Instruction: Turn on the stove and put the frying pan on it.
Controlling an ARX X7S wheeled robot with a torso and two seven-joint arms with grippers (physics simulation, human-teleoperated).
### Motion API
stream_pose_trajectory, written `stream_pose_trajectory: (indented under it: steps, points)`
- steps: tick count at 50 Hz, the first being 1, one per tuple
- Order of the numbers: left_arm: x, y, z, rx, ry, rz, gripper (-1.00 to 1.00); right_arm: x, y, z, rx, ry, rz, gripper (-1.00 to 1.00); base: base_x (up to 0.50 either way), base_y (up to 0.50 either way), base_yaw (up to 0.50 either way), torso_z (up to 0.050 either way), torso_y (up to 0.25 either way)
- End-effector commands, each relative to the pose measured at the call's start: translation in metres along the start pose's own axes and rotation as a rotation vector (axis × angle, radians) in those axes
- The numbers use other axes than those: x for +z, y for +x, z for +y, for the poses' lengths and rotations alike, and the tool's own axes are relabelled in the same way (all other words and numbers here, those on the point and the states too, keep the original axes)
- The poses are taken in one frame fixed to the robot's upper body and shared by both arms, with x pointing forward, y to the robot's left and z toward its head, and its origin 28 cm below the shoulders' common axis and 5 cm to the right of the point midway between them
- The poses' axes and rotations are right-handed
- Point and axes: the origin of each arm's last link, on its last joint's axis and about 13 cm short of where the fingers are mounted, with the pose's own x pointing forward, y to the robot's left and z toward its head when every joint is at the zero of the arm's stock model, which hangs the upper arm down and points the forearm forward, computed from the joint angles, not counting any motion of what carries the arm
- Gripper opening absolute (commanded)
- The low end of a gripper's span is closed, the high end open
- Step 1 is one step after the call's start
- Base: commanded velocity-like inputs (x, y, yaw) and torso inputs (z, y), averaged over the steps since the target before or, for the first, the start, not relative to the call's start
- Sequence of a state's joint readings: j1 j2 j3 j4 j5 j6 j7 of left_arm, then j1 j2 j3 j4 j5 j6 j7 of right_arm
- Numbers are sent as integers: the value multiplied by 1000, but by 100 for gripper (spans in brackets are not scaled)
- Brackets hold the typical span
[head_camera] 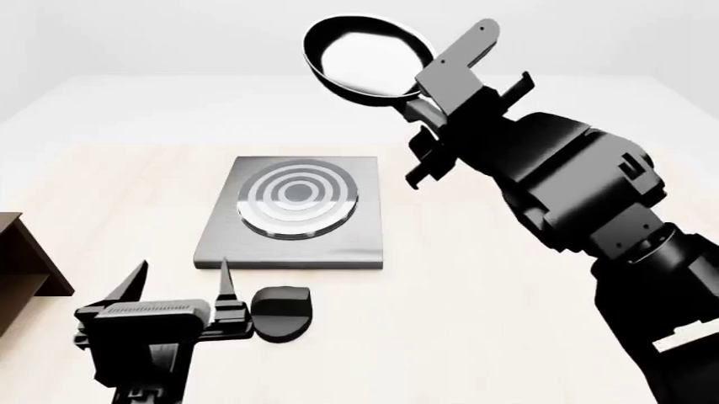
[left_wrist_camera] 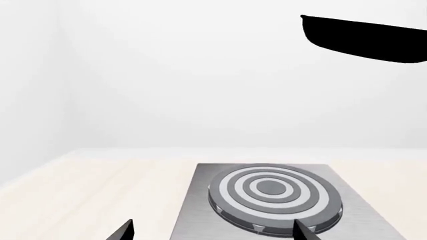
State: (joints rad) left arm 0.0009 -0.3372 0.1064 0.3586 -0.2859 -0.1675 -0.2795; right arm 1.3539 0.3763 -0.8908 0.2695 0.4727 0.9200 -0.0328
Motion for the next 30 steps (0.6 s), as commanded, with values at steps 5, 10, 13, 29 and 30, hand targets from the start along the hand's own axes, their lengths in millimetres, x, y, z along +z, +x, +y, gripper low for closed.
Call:
stream_pose_trajectory:
  steps: [5,10,13,29,30]
  points:
    - [1,-1,2,3,0,-14,100,24,17,8,-96,-45,-77,-100,0,0,0,0,2]
    - [2,-1,2,-2,-1,-31,100,35,21,10,-101,-47,-94,-100,0,0,0,0,2]
    - [3,-2,2,-1,-5,-44,100,40,22,15,-98,-50,-113,-100,4,0,0,3,-88]
    - [0,-3,4,2,-8,-45,100,48,35,40,-71,-42,-137,-100,-1,0,0,0,-249]
    - [0,-3,4,4,-8,-44,100,49,35,41,-65,-37,-141,-100,0,0,0,0,-250]
